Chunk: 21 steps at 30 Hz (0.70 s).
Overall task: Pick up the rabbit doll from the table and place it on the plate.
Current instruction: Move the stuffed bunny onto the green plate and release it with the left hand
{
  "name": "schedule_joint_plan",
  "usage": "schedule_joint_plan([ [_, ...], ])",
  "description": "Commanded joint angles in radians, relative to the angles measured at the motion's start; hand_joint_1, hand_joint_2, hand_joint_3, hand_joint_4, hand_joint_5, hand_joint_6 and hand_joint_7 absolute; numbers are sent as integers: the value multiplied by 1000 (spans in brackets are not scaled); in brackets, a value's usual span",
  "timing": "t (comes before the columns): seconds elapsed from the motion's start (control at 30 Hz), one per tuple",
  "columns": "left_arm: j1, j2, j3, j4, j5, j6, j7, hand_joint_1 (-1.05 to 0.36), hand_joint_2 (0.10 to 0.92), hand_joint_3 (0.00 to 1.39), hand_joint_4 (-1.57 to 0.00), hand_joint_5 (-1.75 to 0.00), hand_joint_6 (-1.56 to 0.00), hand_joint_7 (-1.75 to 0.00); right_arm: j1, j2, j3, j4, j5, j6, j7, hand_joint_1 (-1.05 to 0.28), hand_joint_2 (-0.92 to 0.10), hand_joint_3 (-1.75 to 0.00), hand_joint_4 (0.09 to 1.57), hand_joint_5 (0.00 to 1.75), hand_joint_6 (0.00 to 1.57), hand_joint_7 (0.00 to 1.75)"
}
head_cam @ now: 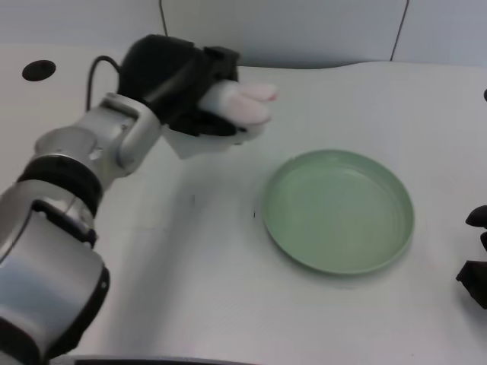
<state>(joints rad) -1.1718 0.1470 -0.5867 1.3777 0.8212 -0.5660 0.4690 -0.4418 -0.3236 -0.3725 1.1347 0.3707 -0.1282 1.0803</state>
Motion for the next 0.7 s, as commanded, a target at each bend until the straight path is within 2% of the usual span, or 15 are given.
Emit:
schedule_joint_plan([
  [0.03, -26, -55, -7, -1, -2, -9, -19, -426, 921, 244, -803, -1705, -749, -1462, 9, -3, 1, -4, -1, -13, -4, -421, -921, -223, 1231, 1746, 945, 1746],
  [0.13, -17, -115, -20, 3, 6, 8, -38, -420, 921, 267, -787, -1742, -673, -1613, 7, 1, -1, -5, 2, 2, -9, -411, -921, -196, 1242, 1746, 925, 1746],
  [0.2, -16, -123, -24, 4, 7, 14, -41, -420, 921, 272, -784, -1745, -650, -1654, 7, 1, -1, -6, 2, 3, -12, -411, -921, -186, 1242, 1746, 914, 1746],
  [0.3, 4, -165, -39, 9, 11, 50, -60, -411, 921, 258, -799, -1746, -618, -1728, 10, 8, -1, -9, 3, -11, -5, -419, -921, -186, 1241, 1746, 917, 1746],
  [0.4, 7, -170, -44, 9, 8, 57, -64, -408, 921, 255, -803, -1746, -611, -1744, 10, 9, -1, -9, 3, -13, -4, -420, -921, -187, 1240, 1746, 922, 1746],
  [0.43, 18, -188, -51, 11, 11, 66, -74, -408, 921, 255, -804, -1746, -610, -1745, 12, 13, 6, -17, -4, -18, -15, -421, -921, -188, 1240, 1746, 924, 1746],
  [0.5, 36, -215, -63, 15, 18, 84, -93, -382, 921, 219, -784, -1746, -608, -1640, 17, 21, 18, -30, -15, -28, -31, -407, -918, -175, 1242, 1746, 932, 1746],
  [0.53, 40, -223, -69, 16, 20, 92, -100, -384, 921, 214, -774, -1746, -644, -1534, 19, 23, 22, -36, -17, -32, -36, -404, -920, -169, 1246, 1746, 949, 1746],
  [0.6, 49, -233, -76, 17, 21, 115, -112, -391, 921, 224, -763, -1746, -680, -1433, 26, 28, 31, -46, -20, -48, -48, -406, -921, -156, 1262, 1746, 982, 1746],
  [0.63, 54, -237, -77, 18, 20, 128, -121, -393, 921, 228, -761, -1746, -686, -1416, 28, 30, 34, -50, -19, -50, -51, -408, -921, -153, 1267, 1746, 990, 1746],
  [0.7, 61, -243, -79, 20, 17, 150, -155, -423, 921, 289, -789, -1573, -687, -1329, 32, 35, 40, -59, -20, -56, -55, -404, -921, -151, 1278, 1746, 994, 1746],
])
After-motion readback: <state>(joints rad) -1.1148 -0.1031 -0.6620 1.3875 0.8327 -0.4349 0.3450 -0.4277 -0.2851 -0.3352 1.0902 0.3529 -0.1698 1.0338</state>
